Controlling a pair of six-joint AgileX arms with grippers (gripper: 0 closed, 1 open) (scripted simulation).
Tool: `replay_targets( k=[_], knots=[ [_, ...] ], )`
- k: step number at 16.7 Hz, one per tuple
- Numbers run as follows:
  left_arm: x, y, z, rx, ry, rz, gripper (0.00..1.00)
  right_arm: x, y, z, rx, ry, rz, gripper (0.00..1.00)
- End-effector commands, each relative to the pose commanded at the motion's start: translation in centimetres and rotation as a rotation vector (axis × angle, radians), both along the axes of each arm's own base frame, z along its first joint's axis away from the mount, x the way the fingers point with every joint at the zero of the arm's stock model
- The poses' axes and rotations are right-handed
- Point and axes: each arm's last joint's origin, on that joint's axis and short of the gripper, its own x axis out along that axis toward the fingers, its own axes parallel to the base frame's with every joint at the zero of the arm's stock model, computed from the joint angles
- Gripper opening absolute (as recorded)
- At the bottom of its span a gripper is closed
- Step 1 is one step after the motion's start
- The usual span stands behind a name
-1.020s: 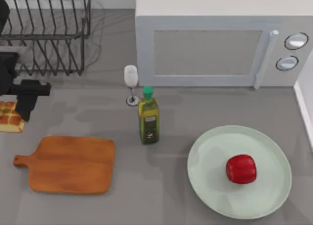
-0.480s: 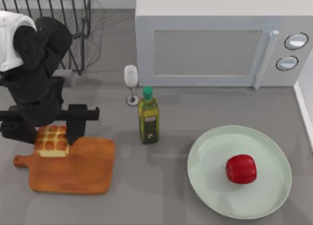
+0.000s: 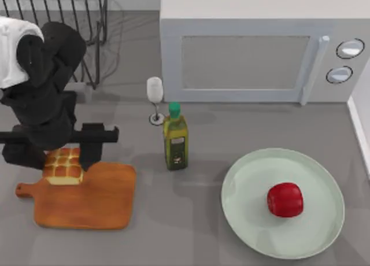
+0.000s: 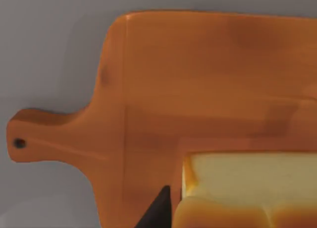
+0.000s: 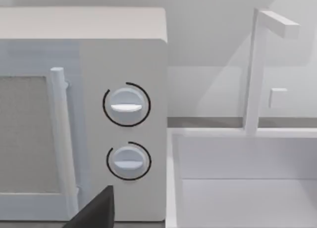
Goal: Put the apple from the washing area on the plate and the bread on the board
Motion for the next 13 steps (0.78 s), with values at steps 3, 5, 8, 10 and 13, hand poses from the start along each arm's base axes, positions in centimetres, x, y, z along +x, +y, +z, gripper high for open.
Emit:
replay_targets(
  k=[3, 5, 8, 10, 13],
  knots=[
    [0.1, -0.1, -0.7, -0.005, -0.015, 0.0, 0.0, 0.0, 0.0, 0.0, 0.0, 0.0, 0.0, 1.0],
    [0.1, -0.1, -1.3, -0.007, -0.021, 0.0, 0.0, 0.0, 0.0, 0.0, 0.0, 0.0, 0.0, 1.0],
    [0.0, -0.1, -2.4, -0.005, -0.017, -0.001, 0.0, 0.0, 0.0, 0.0, 0.0, 0.0, 0.0, 1.0],
    [-0.1, -0.1, -3.2, 0.0, -0.003, -0.001, 0.0, 0.0, 0.0, 0.0, 0.0, 0.0, 0.0, 1.0],
    [-0.3, 0.0, -3.8, 0.005, 0.014, -0.001, 0.0, 0.0, 0.0, 0.0, 0.0, 0.0, 0.0, 1.0]
  ],
)
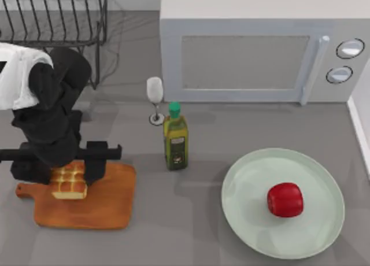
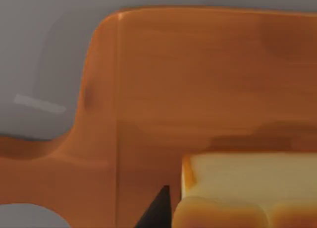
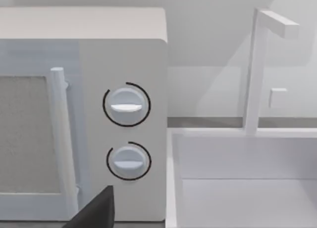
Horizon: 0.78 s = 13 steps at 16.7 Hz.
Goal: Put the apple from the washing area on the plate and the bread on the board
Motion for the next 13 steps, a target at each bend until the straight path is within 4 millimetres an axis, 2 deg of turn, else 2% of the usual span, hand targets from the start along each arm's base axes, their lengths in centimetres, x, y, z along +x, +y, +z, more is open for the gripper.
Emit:
replay_targets(
  k=[2, 13],
  knots=[
    [0.0, 0.0, 0.0, 0.0, 0.0, 0.0, 0.0, 0.0, 0.0, 0.0, 0.0, 0.0, 0.0, 1.0],
    [0.0, 0.0, 0.0, 0.0, 0.0, 0.0, 0.83, 0.0, 0.0, 0.0, 0.0, 0.0, 0.0, 1.0]
  ],
)
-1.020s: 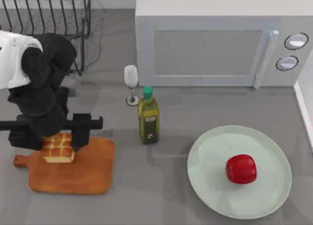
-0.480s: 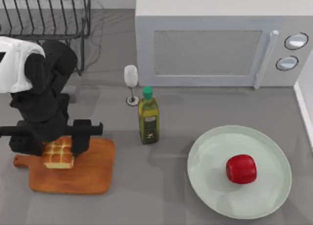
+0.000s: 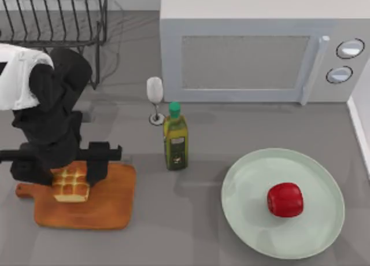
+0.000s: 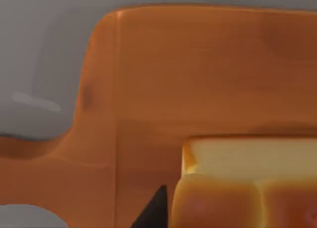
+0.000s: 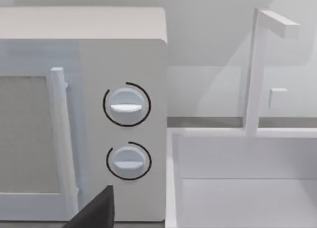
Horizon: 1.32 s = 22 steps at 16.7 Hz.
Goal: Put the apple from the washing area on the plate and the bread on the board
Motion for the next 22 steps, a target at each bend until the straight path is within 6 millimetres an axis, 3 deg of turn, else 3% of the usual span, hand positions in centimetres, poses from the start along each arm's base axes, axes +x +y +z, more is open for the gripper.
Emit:
replay_targets(
  k=[2, 3, 12, 15, 18, 22],
  knots=[
    [0.0, 0.0, 0.0, 0.0, 0.0, 0.0, 0.98, 0.0, 0.0, 0.0, 0.0, 0.0, 0.0, 1.0],
    [0.0, 0.0, 0.0, 0.0, 0.0, 0.0, 1.0, 0.0, 0.0, 0.0, 0.0, 0.0, 0.0, 1.0],
    [0.0, 0.0, 0.0, 0.0, -0.001, 0.0, 1.0, 0.0, 0.0, 0.0, 0.0, 0.0, 0.0, 1.0],
    [-0.4, 0.3, 1.2, -0.019, -0.069, -0.019, 1.0, 0.0, 0.0, 0.0, 0.0, 0.0, 0.0, 1.0],
    [-2.1, 1.2, 3.3, -0.053, -0.209, -0.06, 1.0, 0.0, 0.0, 0.0, 0.0, 0.0, 0.0, 1.0],
    [-6.7, 3.4, 6.3, -0.102, -0.49, -0.103, 1.0, 0.0, 0.0, 0.0, 0.0, 0.0, 0.0, 1.0]
  ],
)
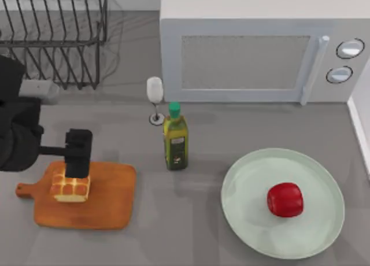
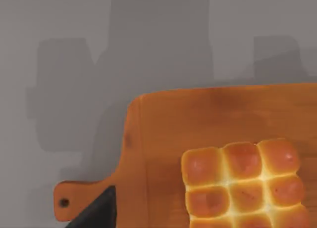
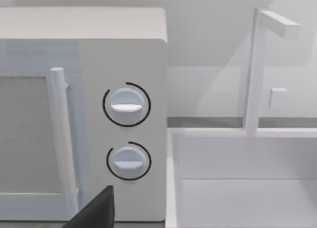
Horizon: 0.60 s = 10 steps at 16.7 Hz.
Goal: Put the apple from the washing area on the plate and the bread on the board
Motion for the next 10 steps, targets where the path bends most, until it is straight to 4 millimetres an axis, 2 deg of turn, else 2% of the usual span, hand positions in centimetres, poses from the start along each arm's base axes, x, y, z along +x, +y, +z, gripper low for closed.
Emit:
replay_targets(
  k=[3, 6, 10],
  knots=[
    [-4.3, 2.0, 0.5, -0.031, -0.241, -0.002, 1.0, 0.0, 0.0, 0.0, 0.0, 0.0, 0.0, 1.0],
    [-7.9, 3.6, -0.8, -0.043, -0.485, 0.022, 1.0, 0.0, 0.0, 0.0, 0.0, 0.0, 0.0, 1.0],
    [-10.5, 4.9, -2.9, -0.036, -0.784, 0.081, 1.0, 0.0, 0.0, 0.0, 0.0, 0.0, 0.0, 1.0]
  ],
)
